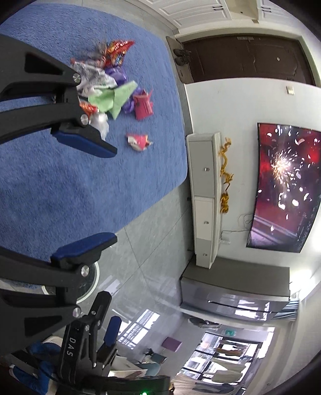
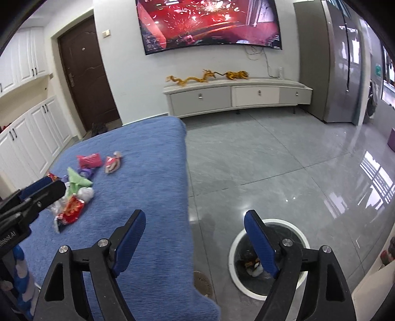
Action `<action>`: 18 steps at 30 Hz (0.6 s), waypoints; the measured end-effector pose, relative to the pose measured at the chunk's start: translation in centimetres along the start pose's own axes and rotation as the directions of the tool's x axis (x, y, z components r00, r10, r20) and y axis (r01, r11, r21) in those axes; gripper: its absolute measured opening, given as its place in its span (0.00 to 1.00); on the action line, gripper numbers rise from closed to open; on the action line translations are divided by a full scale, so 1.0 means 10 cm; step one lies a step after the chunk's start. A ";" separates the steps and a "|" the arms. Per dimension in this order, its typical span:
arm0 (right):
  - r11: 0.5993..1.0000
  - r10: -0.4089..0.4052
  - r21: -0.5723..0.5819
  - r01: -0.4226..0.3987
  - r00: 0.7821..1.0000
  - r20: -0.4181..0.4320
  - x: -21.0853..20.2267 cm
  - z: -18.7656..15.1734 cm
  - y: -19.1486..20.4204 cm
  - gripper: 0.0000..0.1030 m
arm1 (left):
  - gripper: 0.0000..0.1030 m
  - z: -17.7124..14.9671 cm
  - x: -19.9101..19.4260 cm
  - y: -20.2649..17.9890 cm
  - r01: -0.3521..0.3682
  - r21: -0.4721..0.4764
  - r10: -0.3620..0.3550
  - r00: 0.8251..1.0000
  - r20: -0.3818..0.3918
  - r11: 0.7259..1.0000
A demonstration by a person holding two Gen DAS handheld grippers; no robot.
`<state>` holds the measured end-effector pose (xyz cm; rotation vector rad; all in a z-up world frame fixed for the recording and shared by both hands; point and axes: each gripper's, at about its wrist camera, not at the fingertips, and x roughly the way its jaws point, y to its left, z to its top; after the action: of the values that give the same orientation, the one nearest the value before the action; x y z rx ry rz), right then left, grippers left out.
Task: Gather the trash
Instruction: 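Move both open tools back over the wrapper pile on the rug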
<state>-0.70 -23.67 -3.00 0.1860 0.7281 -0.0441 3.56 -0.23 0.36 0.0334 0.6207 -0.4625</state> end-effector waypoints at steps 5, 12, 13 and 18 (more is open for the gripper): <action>1.000 0.008 -0.023 -0.008 1.000 0.000 -0.02 0.03 0.22 0.79 | 0.59 -0.03 -0.11 0.23 -0.008 -0.041 0.009 1.000 0.027 0.999; 0.995 0.022 -0.093 -0.022 1.000 -0.003 -0.04 0.11 0.66 0.79 | 0.59 -0.10 -0.18 0.57 -0.013 -0.107 0.018 0.999 0.046 0.994; 0.995 0.027 -0.101 -0.027 1.000 -0.004 -0.04 0.11 0.68 0.79 | 0.59 -0.11 -0.19 0.62 -0.015 -0.118 0.021 0.999 0.048 0.993; 0.987 0.066 -0.146 -0.068 0.998 -0.021 0.04 0.13 1.02 0.79 | 0.59 -0.20 -0.24 0.84 -0.036 -0.163 0.044 0.998 0.045 0.986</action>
<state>1.57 -13.88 -0.75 0.0705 0.7378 0.0752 4.35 8.59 -0.84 -0.1200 0.6074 -0.3718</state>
